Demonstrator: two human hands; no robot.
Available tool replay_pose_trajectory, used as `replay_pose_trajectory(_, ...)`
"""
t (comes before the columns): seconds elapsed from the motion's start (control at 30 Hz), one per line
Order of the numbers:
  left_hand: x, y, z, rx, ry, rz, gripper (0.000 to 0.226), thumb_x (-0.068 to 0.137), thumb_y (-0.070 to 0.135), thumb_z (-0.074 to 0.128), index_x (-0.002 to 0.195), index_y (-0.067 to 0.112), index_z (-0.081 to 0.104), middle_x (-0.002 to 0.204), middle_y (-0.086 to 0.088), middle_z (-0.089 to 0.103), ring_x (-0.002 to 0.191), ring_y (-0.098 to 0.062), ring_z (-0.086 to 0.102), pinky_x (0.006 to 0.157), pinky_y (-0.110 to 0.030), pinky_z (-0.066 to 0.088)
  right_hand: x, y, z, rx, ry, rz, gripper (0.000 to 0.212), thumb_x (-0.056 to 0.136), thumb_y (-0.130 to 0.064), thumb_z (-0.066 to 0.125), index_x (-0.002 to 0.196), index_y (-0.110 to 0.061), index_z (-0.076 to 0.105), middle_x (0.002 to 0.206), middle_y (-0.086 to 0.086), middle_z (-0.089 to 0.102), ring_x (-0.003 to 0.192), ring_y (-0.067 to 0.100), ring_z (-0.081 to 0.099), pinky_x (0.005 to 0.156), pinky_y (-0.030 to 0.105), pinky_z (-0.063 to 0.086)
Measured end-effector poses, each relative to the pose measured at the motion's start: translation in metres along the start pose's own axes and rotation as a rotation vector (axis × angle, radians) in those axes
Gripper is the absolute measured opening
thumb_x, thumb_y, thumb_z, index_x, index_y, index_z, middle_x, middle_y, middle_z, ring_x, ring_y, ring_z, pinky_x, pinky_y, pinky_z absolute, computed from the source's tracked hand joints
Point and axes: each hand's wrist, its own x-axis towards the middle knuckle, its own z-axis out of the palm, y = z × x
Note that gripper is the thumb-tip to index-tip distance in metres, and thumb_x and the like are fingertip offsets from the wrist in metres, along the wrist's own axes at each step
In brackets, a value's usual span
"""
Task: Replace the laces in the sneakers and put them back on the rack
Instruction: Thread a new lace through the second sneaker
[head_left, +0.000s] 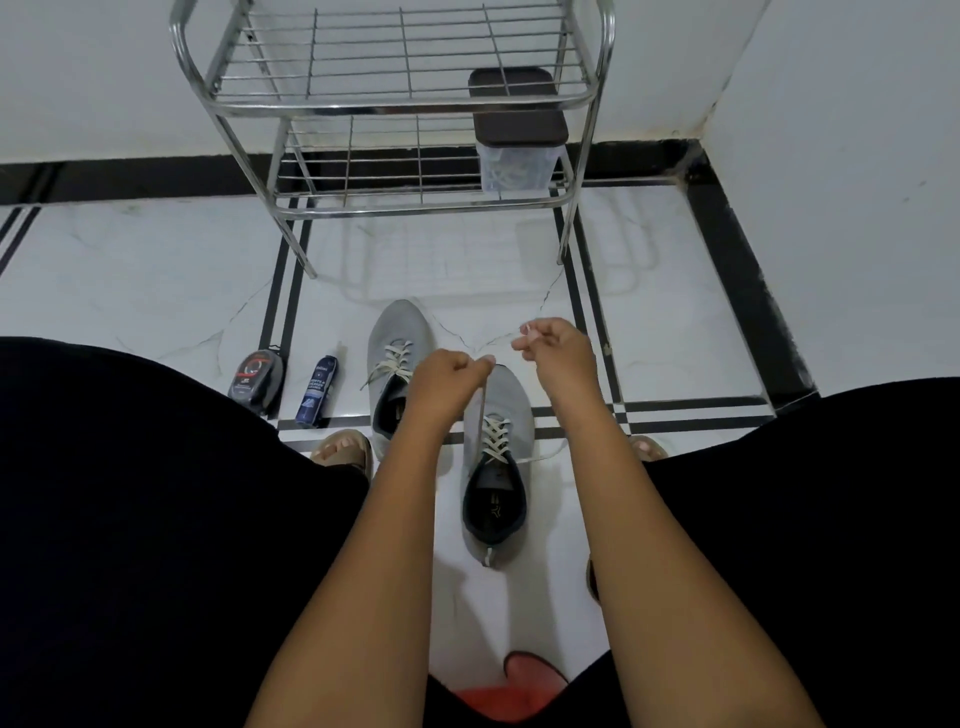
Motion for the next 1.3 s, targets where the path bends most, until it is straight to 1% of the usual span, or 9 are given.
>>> replay_pose_trajectory(0.1, -0.005, 0.024, -0.021, -0.065, 0.052, 0.08, 0.043, 0.089, 0.038, 0.062, 0.056, 0.01, 0.056, 0.059, 0.0, 0.051, 0.059, -0.014, 0.047, 0.062, -0.028, 0.034, -0.007, -0.034, -0.01, 0.012, -0.007, -0.099, 0.006, 0.097, -0.025, 0.054, 0.093, -0.024, 0.059, 0.091, -0.008, 0.074, 0.096, 0.01, 0.065, 0.086, 0.027, 0.047)
replay_pose_trajectory(0.2, -0.01, 0.039, -0.036, -0.181, 0.064, 0.129, 0.043, 0.088, 0.036, 0.065, 0.072, -0.003, 0.059, 0.075, -0.006, 0.064, 0.073, -0.013, 0.056, 0.066, -0.026, 0.039, -0.017, -0.057, -0.018, 0.039, -0.035, -0.192, 0.006, 0.093, -0.02, 0.06, 0.097, -0.017, 0.064, 0.09, -0.005, 0.072, 0.086, 0.007, 0.063, 0.078, 0.021, 0.047)
replay_pose_trajectory(0.3, -0.017, 0.051, -0.043, -0.258, -0.014, 0.188, 0.032, 0.089, 0.033, 0.066, 0.073, 0.007, 0.057, 0.082, 0.0, 0.074, 0.091, -0.011, 0.066, 0.076, -0.02, 0.044, -0.025, -0.07, -0.024, -0.044, -0.071, -0.263, 0.004, 0.09, -0.015, 0.066, 0.093, -0.013, 0.068, 0.081, -0.007, 0.065, 0.079, 0.008, 0.061, 0.073, 0.019, 0.048)
replay_pose_trajectory(0.43, -0.022, 0.051, -0.037, -0.318, -0.004, 0.223, 0.03, 0.085, 0.024, 0.072, 0.085, -0.005, 0.063, 0.078, -0.004, 0.072, 0.075, -0.008, 0.061, 0.064, -0.007, 0.044, -0.029, -0.075, -0.027, -0.101, -0.094, -0.273, 0.004, 0.088, -0.014, 0.067, 0.092, -0.012, 0.069, 0.079, -0.006, 0.066, 0.076, 0.007, 0.062, 0.072, 0.021, 0.048)
replay_pose_trajectory(0.53, -0.023, 0.046, -0.035, -0.398, -0.033, 0.219, 0.01, 0.086, 0.001, 0.067, 0.095, -0.003, 0.065, 0.084, -0.005, 0.069, 0.071, 0.004, 0.064, 0.067, -0.006, 0.047, -0.03, -0.075, -0.029, -0.117, -0.079, -0.262, 0.004, 0.087, -0.014, 0.068, 0.091, -0.014, 0.068, 0.078, -0.001, 0.068, 0.077, 0.012, 0.065, 0.074, 0.029, 0.052)
replay_pose_trajectory(0.77, -0.024, 0.049, -0.032, -0.508, 0.061, 0.176, 0.045, 0.084, 0.01, 0.072, 0.122, 0.017, 0.049, 0.085, 0.004, 0.074, 0.083, 0.006, 0.068, 0.067, 0.0, 0.043, -0.031, -0.077, -0.032, -0.144, -0.077, -0.284, 0.003, 0.086, -0.018, 0.07, 0.088, -0.015, 0.069, 0.082, 0.003, 0.072, 0.078, 0.015, 0.069, 0.075, 0.033, 0.054)
replay_pose_trajectory(0.9, -0.026, 0.051, -0.026, -0.509, 0.076, 0.163, 0.056, 0.083, 0.018, 0.075, 0.132, 0.023, 0.049, 0.088, 0.005, 0.075, 0.093, 0.002, 0.067, 0.074, -0.008, 0.042, -0.031, -0.077, -0.033, -0.148, -0.095, -0.31, 0.006, 0.084, -0.019, 0.072, 0.087, -0.013, 0.074, 0.08, -0.001, 0.069, 0.076, 0.008, 0.061, 0.08, 0.034, 0.054)
replay_pose_trajectory(1.1, -0.025, 0.051, -0.024, -0.545, 0.086, 0.153, 0.056, 0.083, 0.018, 0.075, 0.133, 0.023, 0.05, 0.09, 0.003, 0.074, 0.09, 0.004, 0.066, 0.065, 0.002, 0.043, -0.033, -0.078, -0.034, -0.082, -0.125, -0.28, 0.007, 0.084, -0.018, 0.072, 0.087, -0.012, 0.074, 0.087, 0.005, 0.071, 0.08, 0.014, 0.063, 0.078, 0.033, 0.056)
replay_pose_trajectory(1.3, -0.018, 0.039, -0.023, -0.543, 0.185, 0.144, 0.034, 0.086, 0.013, 0.069, 0.115, 0.02, 0.052, 0.089, 0.001, 0.074, 0.091, -0.009, 0.07, 0.079, -0.017, 0.046, -0.022, -0.064, -0.034, -0.022, -0.011, -0.176, 0.004, 0.09, -0.013, 0.06, 0.091, -0.014, 0.064, 0.088, -0.003, 0.071, 0.082, 0.007, 0.065, 0.072, 0.02, 0.046)
